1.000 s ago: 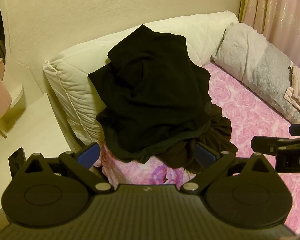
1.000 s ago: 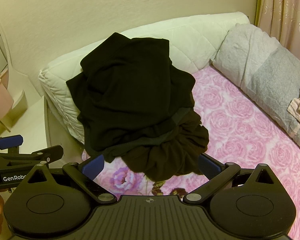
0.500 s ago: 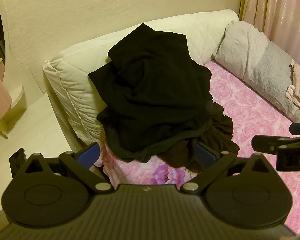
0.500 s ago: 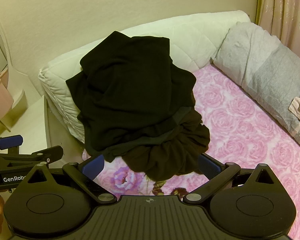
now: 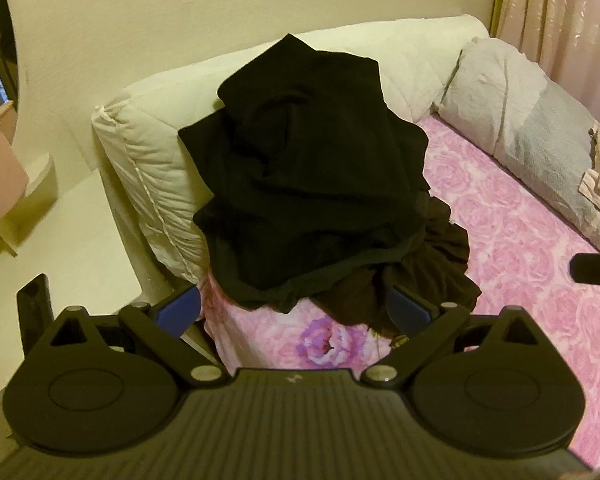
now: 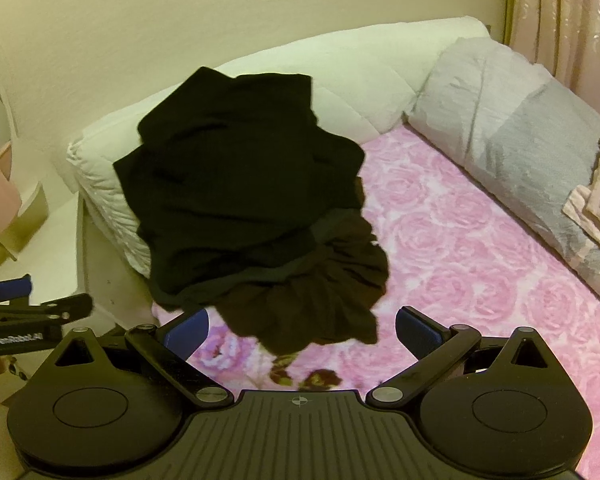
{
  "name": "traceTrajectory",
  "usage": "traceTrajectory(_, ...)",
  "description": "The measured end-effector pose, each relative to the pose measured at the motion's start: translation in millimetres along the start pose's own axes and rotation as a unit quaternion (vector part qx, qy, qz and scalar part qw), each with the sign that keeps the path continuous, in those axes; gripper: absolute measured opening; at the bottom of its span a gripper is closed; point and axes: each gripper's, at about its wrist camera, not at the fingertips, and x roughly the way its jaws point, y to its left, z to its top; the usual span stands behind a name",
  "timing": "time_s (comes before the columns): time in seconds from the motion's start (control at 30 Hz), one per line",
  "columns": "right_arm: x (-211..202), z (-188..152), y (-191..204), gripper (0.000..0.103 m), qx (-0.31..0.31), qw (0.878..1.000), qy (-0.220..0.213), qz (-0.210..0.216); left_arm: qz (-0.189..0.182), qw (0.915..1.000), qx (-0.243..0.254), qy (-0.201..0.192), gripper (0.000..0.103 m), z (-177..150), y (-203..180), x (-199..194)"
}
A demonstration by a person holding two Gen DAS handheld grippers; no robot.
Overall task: Fold clothes
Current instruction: 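Reach both grippers toward the crumpled black jacket on the pillow, then close the right gripper on the jacket while the left gripper grasps it too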
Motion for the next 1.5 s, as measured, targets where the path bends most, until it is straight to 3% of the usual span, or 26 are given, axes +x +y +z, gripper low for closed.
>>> traceTrajectory(0.33,16.0,12.4,-31.4,0.102,0.002,0.999,-0.013,0.034,0.039,0.9986,0.023,-0.026,0.098,17.8,5.3,-4.2)
traceTrajectory(0.57,58.2,50.6,-15.9,0.102,-0.017,0.998,-0.022,0.053,0.026,0.9974,0.053,-0.043,0.096,70.9,26.2,55.1)
traceTrajectory(0.7,103.8,83.6,-8.5,0.102,-0.020,0.999,-0.020,0.043,0.010,0.9946,0.094,-0.044,0.095,110.5,27.2,112.2)
traceTrajectory(0.8,148.4,109.2,-0.9,0.100,-0.028,0.999,-0.017,0.036,0.014,0.9875,0.144,-0.063,0.095,137.5,24.5,153.0)
traceTrajectory(0.83,164.2,117.1,0.5,0.094,-0.029,0.999,-0.016,0.034,0.016,0.9853,0.157,-0.066,0.094,145.6,24.5,166.8)
traceTrajectory(0.87,181.1,125.2,1.4,0.076,-0.031,0.999,-0.011,0.030,0.018,0.9830,0.169,-0.070,0.093,153.6,24.5,180.4)
traceTrajectory(0.9,198.4,133.4,2.2,0.071,-0.032,0.999,-0.005,0.026,0.018,0.9810,0.178,-0.074,0.092,160.1,24.3,192.0)
traceTrajectory(1.13,298.4,173.7,-2.2,0.072,-0.022,0.999,0.012,0.024,0.007,0.9685,0.237,-0.075,0.090,178.4,21.3,249.1)
traceTrajectory(1.23,333.2,182.4,-6.7,0.087,-0.018,0.999,0.019,0.019,0.009,0.9637,0.256,-0.077,0.089,175.7,20.8,263.0)
traceTrajectory(1.43,372.9,191.7,-6.8,0.088,-0.012,0.999,0.027,0.033,0.013,0.9605,0.263,-0.088,0.070,168.7,24.8,274.9)
traceTrajectory(1.47,375.1,193.1,-6.2,0.084,-0.010,0.999,0.028,0.037,0.014,0.9606,0.263,-0.087,0.062,168.5,25.8,276.4)
traceTrajectory(1.5,376.9,194.4,-5.6,0.062,-0.008,0.999,0.029,0.041,0.012,0.9618,0.260,-0.084,0.059,169.2,27.3,277.3)
